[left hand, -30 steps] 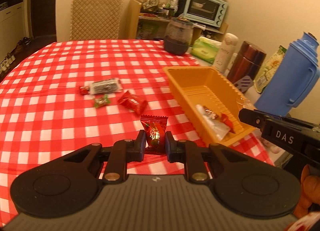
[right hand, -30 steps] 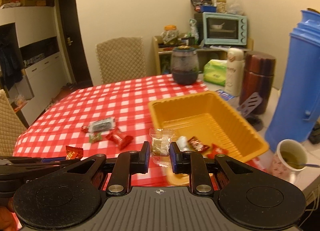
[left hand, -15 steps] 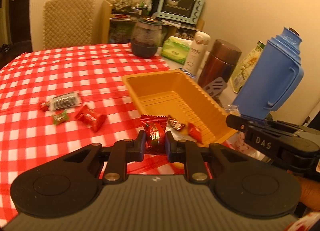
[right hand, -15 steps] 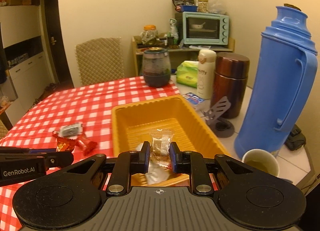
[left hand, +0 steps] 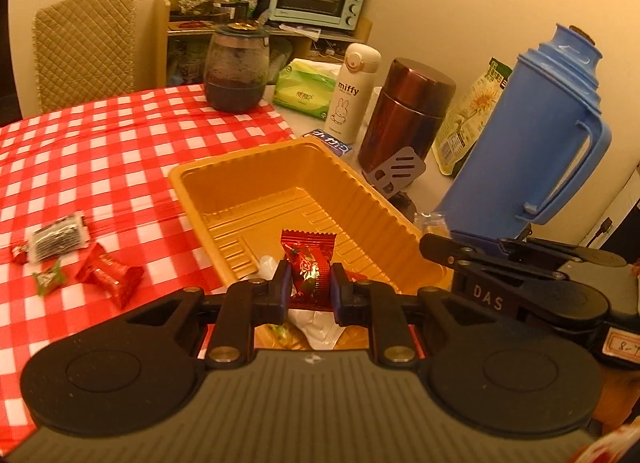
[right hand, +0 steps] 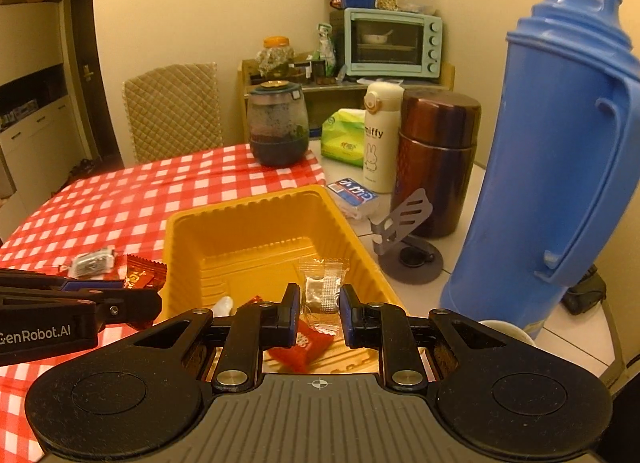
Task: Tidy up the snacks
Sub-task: 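Carry both candies over the orange tray and open both tools to drop them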
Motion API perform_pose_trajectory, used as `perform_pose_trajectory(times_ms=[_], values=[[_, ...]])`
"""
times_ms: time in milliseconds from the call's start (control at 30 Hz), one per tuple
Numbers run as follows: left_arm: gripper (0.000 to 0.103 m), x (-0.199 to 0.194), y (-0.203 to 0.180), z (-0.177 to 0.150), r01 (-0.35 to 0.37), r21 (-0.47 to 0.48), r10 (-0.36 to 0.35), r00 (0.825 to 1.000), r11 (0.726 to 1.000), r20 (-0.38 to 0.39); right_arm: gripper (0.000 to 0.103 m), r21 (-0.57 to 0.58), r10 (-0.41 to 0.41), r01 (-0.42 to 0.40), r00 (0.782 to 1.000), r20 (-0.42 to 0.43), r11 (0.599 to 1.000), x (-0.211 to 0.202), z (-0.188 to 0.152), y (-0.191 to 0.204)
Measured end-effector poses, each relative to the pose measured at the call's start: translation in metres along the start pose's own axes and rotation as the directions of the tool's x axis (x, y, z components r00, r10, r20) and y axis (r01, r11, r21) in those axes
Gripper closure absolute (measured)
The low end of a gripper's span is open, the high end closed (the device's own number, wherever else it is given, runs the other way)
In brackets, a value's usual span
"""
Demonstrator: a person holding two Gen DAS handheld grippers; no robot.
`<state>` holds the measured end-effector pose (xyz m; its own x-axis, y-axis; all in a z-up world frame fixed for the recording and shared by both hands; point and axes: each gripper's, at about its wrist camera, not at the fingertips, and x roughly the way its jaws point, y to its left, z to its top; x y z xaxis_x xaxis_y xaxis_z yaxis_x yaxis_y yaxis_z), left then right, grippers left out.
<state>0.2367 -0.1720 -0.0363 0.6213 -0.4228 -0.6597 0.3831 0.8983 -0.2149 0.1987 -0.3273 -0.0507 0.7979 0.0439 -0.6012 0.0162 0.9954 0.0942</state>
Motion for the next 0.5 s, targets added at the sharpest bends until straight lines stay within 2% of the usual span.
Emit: perform_pose_trajectory(times_ms=[300,333,367,500], values=[[0.085,0.031,0.006,0.005,0.032,0.007,-0.031,0.999,0.999,-0.037,0.082,0.02,-0.008,0.008,1.0,-0.019,1.0,0.026,0.003,-0.011],[0.08,0.033,0.007,0.005,0.032,0.007,-0.031,0.999,0.999,-0.04,0.082,0.02,-0.008,0.008,1.0,-0.021,1.0,0.027,0.003,-0.011],[0.07,0.033,0.008,0.005,0.025,0.009,-0.025,0.999,1.0,-0.036,0.082,0.021,-0.006,0.007,1.0,-0.023,1.0,0.029,0.003,-0.011],[0.066,0.031,0.019,0.003,0.003,-0.004,-0.003,1.0,1.0,-0.029,0.082,0.021,0.008,-0.007,1.0,-0.026,1.0,0.031,0.002,-0.011]])
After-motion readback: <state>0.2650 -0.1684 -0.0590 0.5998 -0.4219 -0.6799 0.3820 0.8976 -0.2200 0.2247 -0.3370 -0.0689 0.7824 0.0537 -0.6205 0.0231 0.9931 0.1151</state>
